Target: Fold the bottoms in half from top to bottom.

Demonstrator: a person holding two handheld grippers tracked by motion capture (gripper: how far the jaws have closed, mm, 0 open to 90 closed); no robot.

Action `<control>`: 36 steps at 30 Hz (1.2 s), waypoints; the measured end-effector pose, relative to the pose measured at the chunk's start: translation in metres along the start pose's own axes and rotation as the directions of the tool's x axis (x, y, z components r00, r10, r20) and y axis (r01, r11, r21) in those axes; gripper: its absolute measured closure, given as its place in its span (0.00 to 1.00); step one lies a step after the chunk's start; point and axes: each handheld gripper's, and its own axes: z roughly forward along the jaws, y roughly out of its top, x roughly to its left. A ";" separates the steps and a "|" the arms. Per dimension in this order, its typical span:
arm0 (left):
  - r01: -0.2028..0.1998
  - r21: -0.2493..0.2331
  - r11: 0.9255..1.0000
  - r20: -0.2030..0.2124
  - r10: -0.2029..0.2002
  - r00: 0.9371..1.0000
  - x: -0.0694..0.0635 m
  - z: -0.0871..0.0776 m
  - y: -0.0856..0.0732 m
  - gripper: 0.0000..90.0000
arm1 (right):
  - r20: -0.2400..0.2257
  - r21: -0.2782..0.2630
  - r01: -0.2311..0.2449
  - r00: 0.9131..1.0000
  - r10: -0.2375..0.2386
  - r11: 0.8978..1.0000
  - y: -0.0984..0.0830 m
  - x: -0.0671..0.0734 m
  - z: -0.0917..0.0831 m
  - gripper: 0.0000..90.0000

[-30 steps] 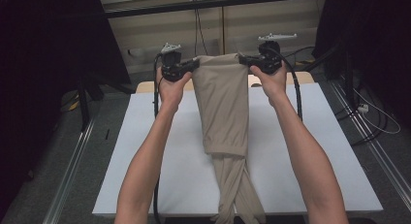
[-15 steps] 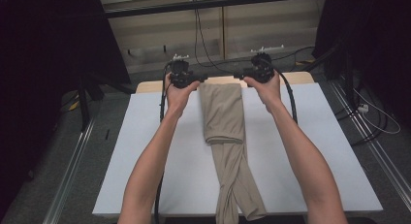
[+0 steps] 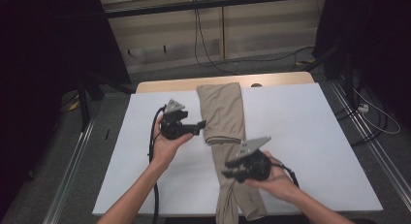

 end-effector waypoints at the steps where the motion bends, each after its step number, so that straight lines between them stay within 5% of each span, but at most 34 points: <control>1: -0.016 0.015 1.000 0.007 0.016 1.000 -0.004 -0.004 -0.008 0.19 | -0.019 0.028 0.011 1.000 -0.011 1.000 -0.006 0.009 0.005 0.69; 3: -0.030 0.030 0.999 0.019 0.030 0.999 -0.011 -0.012 -0.024 0.19 | -0.044 0.073 0.030 0.999 -0.027 0.997 -0.014 0.024 0.015 0.62; 8: -0.014 0.037 0.999 0.029 0.013 0.999 -0.019 -0.032 -0.053 0.19 | -0.094 0.085 0.095 0.992 -0.086 0.992 -0.017 0.042 0.020 0.52; 13: -0.033 0.073 0.997 0.038 0.031 0.999 -0.022 -0.028 -0.067 0.19 | -0.009 0.148 0.192 0.981 -0.193 0.970 -0.025 0.049 0.026 0.63; 16: -0.044 0.059 0.997 0.043 0.042 0.998 -0.025 -0.026 -0.066 0.19 | -0.013 0.146 0.168 0.986 -0.168 0.975 -0.025 0.047 0.025 0.93; 17: -0.045 0.054 0.998 0.040 0.043 0.998 -0.025 -0.025 -0.066 0.20 | -0.011 0.143 0.142 0.990 -0.142 0.980 -0.024 0.045 0.025 0.96; 19: -0.040 0.048 0.998 0.043 0.038 0.998 -0.025 -0.025 -0.065 0.20 | -0.011 0.123 0.106 0.994 -0.105 0.987 -0.020 0.041 0.024 0.97; 22: -0.026 0.025 0.999 0.031 0.025 0.999 -0.021 -0.029 -0.063 0.21 | -0.034 -0.001 0.007 0.999 -0.007 1.000 -0.002 0.028 0.011 0.97; 26: 0.017 -0.011 1.000 0.008 -0.017 1.000 -0.012 -0.035 -0.059 0.22 | 0.071 -0.108 -0.031 0.997 0.039 0.994 0.033 -0.003 -0.005 0.97; 30: 0.021 0.023 1.000 0.006 -0.021 1.000 -0.011 -0.034 -0.061 0.23 | 0.171 -0.192 -0.094 0.977 0.128 0.977 0.071 -0.051 -0.006 0.98; 34: -0.008 0.036 0.999 0.027 0.007 1.000 -0.016 -0.033 -0.062 0.25 | 0.272 -0.248 -0.191 0.927 0.257 0.950 0.097 -0.105 0.003 0.98; 36: -0.036 0.049 0.998 0.039 0.034 0.999 -0.020 -0.031 -0.064 0.27 | 0.279 -0.281 -0.245 0.904 0.323 0.928 0.100 -0.126 0.007 0.97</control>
